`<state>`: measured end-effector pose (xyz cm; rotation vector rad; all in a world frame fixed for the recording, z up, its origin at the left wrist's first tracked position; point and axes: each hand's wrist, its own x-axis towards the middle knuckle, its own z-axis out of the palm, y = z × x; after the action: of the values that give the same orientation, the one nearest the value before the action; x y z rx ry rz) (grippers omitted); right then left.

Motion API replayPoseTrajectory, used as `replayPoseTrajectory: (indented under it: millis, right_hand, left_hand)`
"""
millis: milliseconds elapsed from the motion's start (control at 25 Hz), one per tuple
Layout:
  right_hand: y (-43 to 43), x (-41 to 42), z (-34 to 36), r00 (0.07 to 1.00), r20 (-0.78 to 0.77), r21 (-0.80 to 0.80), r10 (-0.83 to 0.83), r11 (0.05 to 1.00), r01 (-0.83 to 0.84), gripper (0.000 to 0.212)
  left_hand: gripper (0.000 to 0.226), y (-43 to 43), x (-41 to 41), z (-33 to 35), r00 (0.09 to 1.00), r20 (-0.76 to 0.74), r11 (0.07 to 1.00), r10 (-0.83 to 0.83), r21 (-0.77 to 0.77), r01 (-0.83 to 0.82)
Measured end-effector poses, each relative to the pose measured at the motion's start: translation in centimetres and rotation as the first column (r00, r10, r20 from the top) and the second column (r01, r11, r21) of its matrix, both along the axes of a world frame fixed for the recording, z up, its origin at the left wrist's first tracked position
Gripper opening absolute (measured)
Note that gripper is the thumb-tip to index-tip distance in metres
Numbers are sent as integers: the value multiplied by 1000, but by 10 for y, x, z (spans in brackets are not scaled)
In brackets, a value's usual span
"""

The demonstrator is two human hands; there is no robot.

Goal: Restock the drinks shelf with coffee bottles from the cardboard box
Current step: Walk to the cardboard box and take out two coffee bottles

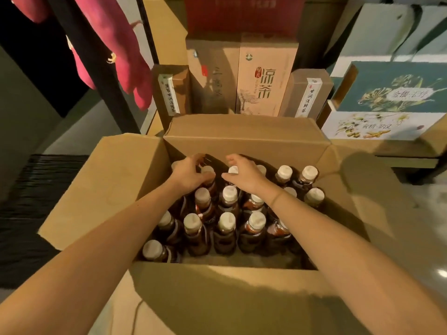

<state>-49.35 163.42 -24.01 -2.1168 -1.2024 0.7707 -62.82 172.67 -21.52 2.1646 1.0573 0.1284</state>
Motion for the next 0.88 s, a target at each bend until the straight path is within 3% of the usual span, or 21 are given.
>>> replayPoseTrajectory:
  millis: [280, 440, 600, 880]
  right_hand:
    - [19, 26, -17, 984, -127, -176, 124, 974, -145, 56]
    - [15, 35, -21, 976, -164, -142, 140, 976, -164, 49]
    - [11, 37, -23, 965, -219, -149, 141, 973, -176, 47]
    - [9, 36, -36, 985, -108, -193, 134, 969, -153, 44]
  left_hand:
    - [69, 12, 25, -33, 1000, 30, 955, 3, -298, 6]
    - [57, 14, 24, -50, 984, 74, 917, 161, -379, -122]
    - [56, 21, 21, -54, 987, 73, 848, 144, -524, -85]
    - [54, 19, 15, -62, 997, 58, 921, 59, -389, -32]
